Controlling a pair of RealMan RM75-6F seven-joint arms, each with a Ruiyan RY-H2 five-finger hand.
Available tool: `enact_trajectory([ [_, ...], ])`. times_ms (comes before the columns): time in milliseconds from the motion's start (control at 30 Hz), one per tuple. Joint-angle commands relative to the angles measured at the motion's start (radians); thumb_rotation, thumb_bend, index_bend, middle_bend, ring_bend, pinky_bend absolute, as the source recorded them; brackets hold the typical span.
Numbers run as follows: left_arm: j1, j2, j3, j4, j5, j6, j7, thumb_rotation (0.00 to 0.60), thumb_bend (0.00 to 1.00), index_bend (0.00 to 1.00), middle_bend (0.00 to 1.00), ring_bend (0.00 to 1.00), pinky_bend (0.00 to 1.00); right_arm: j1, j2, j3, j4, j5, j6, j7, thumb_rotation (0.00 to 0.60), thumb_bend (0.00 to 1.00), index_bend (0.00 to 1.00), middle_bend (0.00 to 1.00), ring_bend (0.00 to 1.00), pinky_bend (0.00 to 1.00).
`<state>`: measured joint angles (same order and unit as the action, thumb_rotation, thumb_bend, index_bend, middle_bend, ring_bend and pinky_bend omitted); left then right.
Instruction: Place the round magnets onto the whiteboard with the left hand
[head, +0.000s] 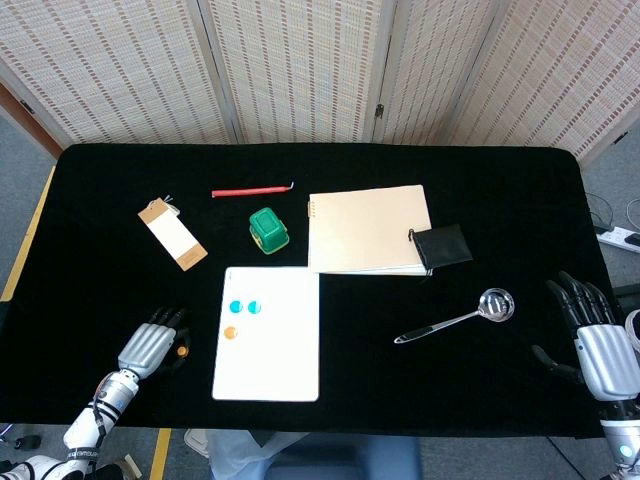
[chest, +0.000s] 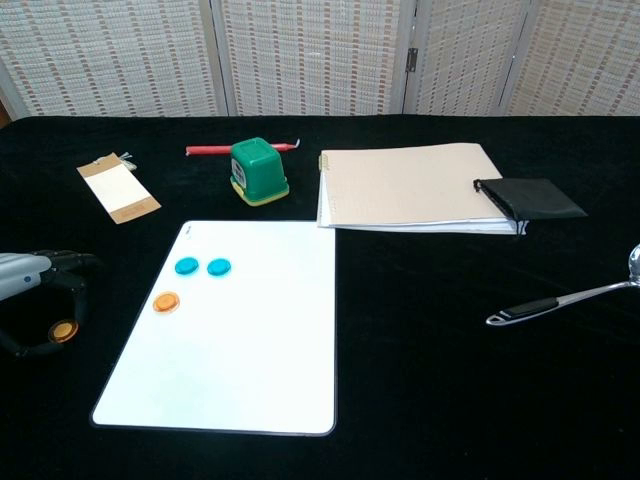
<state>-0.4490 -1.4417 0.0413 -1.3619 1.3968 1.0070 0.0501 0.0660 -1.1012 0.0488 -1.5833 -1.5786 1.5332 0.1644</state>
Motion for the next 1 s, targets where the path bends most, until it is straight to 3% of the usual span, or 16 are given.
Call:
enact_trajectory([
  [33,-0.005,0.006,-0.006,-0.011,0.003,-0.001,0.006,0.600,0.43,0.52,0.11,0.00,0.00,-0.001,-0.001,0.000,0.003,0.001,0.001,0.003,0.600,0.27,0.00,0.00,0.00,0.00],
  [300,-0.053,0.029,-0.047,-0.089,0.017,-0.021,0.006,0.600,0.44,0.52,0.11,0.00,0.00,-0.006,0.000,-0.001,0.009,-0.001,0.010,0.011,0.600,0.27,0.00,0.00,0.00,0.00],
  [633,-0.163,-0.021,-0.129,-0.157,-0.023,-0.100,0.073,0.600,0.44,0.52,0.11,0.00,0.00,-0.016,-0.002,-0.003,0.023,0.010,0.014,0.025,0.600,0.27,0.00,0.00,0.00,0.00],
  [1000,-0.231,-0.099,-0.143,-0.120,-0.116,-0.173,0.174,0.600,0.44,0.52,0.11,0.00,0.00,-0.018,-0.003,-0.002,0.027,0.018,0.010,0.029,0.600,0.27,0.00,0.00,0.00,0.00],
])
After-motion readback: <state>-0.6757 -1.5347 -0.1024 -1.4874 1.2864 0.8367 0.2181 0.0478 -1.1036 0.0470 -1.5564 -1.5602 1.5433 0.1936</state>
